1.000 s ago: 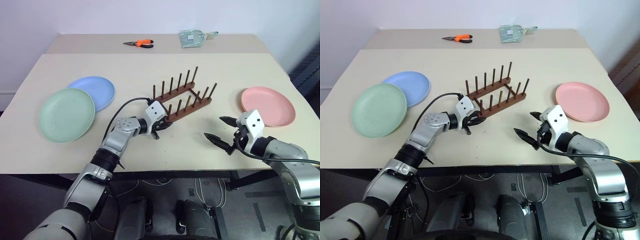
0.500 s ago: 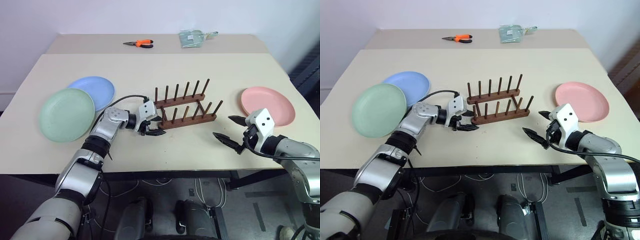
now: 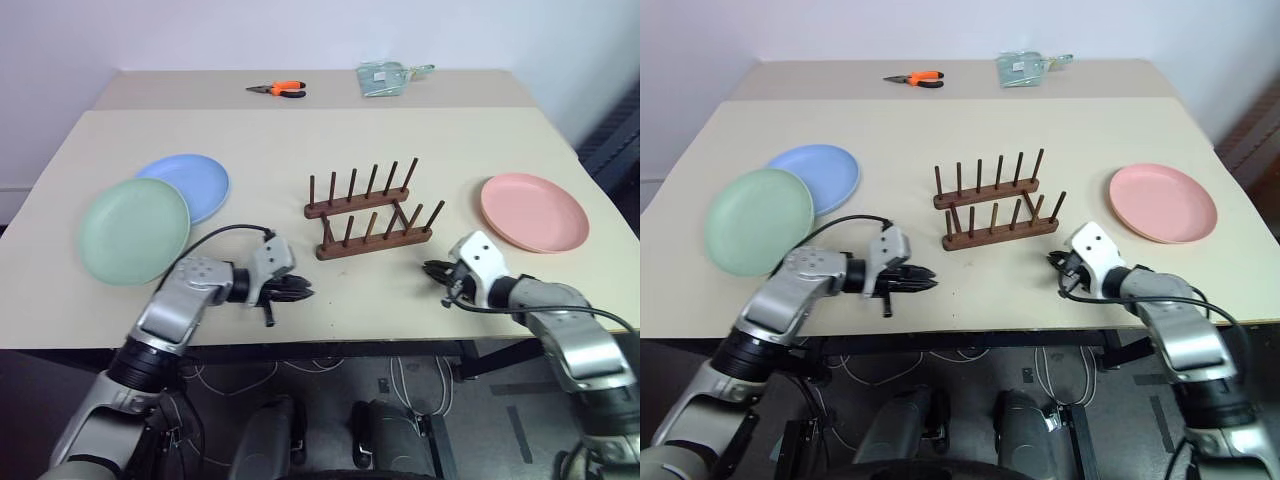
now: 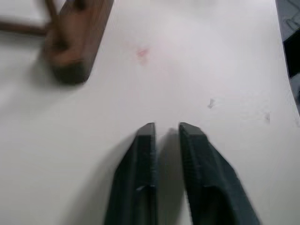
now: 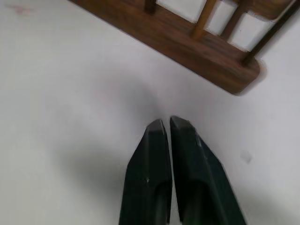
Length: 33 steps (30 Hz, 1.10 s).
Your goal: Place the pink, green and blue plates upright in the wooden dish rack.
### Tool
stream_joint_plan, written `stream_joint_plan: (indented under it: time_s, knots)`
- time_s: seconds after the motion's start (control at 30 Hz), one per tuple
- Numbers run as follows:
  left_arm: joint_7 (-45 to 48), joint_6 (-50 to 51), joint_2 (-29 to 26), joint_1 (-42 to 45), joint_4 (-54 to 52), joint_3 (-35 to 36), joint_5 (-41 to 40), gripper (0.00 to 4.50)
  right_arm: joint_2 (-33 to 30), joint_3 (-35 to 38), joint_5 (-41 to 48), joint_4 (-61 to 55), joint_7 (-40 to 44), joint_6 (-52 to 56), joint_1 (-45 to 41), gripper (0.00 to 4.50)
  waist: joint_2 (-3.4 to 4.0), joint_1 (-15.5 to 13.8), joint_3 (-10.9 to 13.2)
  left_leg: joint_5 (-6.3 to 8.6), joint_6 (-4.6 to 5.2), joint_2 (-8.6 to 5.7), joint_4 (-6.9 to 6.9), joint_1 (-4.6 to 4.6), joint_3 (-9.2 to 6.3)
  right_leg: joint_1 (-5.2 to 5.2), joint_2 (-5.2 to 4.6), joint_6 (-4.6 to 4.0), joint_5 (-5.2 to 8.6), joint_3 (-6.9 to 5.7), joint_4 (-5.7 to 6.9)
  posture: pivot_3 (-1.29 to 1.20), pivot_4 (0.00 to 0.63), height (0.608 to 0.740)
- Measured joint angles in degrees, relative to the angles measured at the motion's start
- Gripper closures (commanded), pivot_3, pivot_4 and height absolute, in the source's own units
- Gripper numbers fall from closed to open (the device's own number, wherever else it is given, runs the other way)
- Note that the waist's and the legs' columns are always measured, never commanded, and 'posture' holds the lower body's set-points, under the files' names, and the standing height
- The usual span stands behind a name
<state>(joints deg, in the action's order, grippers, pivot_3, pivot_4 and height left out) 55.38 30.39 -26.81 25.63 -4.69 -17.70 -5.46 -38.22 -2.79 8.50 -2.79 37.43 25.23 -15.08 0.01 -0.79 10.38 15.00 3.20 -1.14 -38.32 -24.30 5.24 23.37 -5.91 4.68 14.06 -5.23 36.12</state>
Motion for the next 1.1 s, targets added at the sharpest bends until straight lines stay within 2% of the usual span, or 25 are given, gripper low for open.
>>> stream_joint_plan:
  time_s: [0.07, 0.23, 0.47, 0.53, 0.6, 0.73, 0.9, 1.07, 1.1]
  knots:
    - [-5.0, -1.8, 1.7, 1.9, 1.9, -2.2, 3.5, 3.73, 1.5, -1.3, -2.4, 4.0, -1.7, -1.1, -3.5, 4.46, 0.00, -0.1, -0.1, -0.01, 0.00, 0.00, -0.02, 0.04, 0.00, -0.06, 0.02, 0.01, 0.00, -0.02, 0.01, 0.00, 0.150, 0.740]
    - [-17.4, -2.8, 7.4, 7.1, 10.8, -2.2, 8.0, 3.73, 5.9, -3.8, -6.7, 15.1, -5.0, -5.7, -11.2, 4.46, -0.15, 0.5, -0.2, -0.02, -0.02, 0.02, -0.03, 0.36, 0.02, -0.33, 0.07, 0.04, -0.03, -0.01, 0.05, 0.00, 0.150, 0.740]
    - [-23.6, -5.5, 9.0, 11.1, 18.9, -0.8, 9.0, 3.73, 7.9, -4.7, -10.7, 26.2, -7.8, -12.7, -17.4, 4.46, -0.15, 1.4, -0.3, -0.04, -0.05, 0.03, -0.01, 0.40, 0.03, -0.35, 0.08, 0.04, -0.02, -0.01, 0.11, 0.00, 0.150, 0.740]
    - [-24.1, -6.1, 8.9, 11.1, 19.1, -0.6, 9.0, 3.73, 6.8, -4.7, -10.8, 26.2, -6.7, -13.7, -17.1, 3.96, -0.15, 1.5, -0.3, -0.05, -0.06, 0.03, 0.01, 0.40, 0.04, -0.35, 0.08, 0.05, -0.02, -0.01, 0.11, 0.00, 0.150, 0.740]
    - [-24.7, -6.0, 8.9, 11.0, 19.0, -0.3, 9.0, 3.73, 4.1, -4.2, -11.1, 25.1, -5.6, -13.8, -16.2, 3.19, -0.15, 1.4, -0.3, -0.05, -0.06, 0.03, 0.01, 0.39, 0.04, -0.34, 0.06, 0.05, -0.02, -0.01, 0.09, 0.00, 0.150, 0.740]
    - [-26.4, -6.2, 8.0, 10.3, 18.7, 1.1, 9.2, 3.73, -2.8, 0.6, -10.5, 20.7, -4.1, -12.9, -11.7, 1.36, -0.11, 1.5, -0.3, -0.05, -0.09, 0.04, 0.07, 0.40, 0.05, -0.32, 0.05, 0.05, -0.02, 0.01, 0.06, 0.00, 0.150, 0.740]
    - [-24.1, -5.0, 6.5, 6.0, 13.3, 3.3, 7.3, 3.73, -12.1, 6.2, -10.5, 17.3, -1.5, -9.6, -7.6, 1.36, -0.08, 1.9, -0.3, -0.06, -0.14, 0.10, 0.16, 0.46, 0.10, -0.29, 0.07, 0.03, -0.01, 0.05, 0.02, 0.00, 0.150, 0.740]
    - [-14.6, -4.1, 4.6, 0.0, 3.8, 2.7, 1.9, 3.73, -9.6, 3.7, -12.8, 28.6, -2.4, -14.1, -10.5, 1.36, -0.06, 1.7, -0.2, -0.07, -0.17, 0.09, 0.15, 0.41, 0.16, -0.25, 0.02, 0.03, -0.01, 0.05, 0.01, 0.00, 0.150, 0.740]
    - [-13.1, -3.8, 4.2, -0.6, 2.1, 2.5, 1.0, 3.73, -9.4, 3.1, -13.3, 31.1, -2.7, -15.7, -12.2, 1.60, -0.04, 1.8, -0.2, -0.07, -0.17, 0.08, 0.14, 0.41, 0.17, -0.24, 0.02, 0.03, -0.01, 0.07, 0.02, 0.00, 0.150, 0.740]
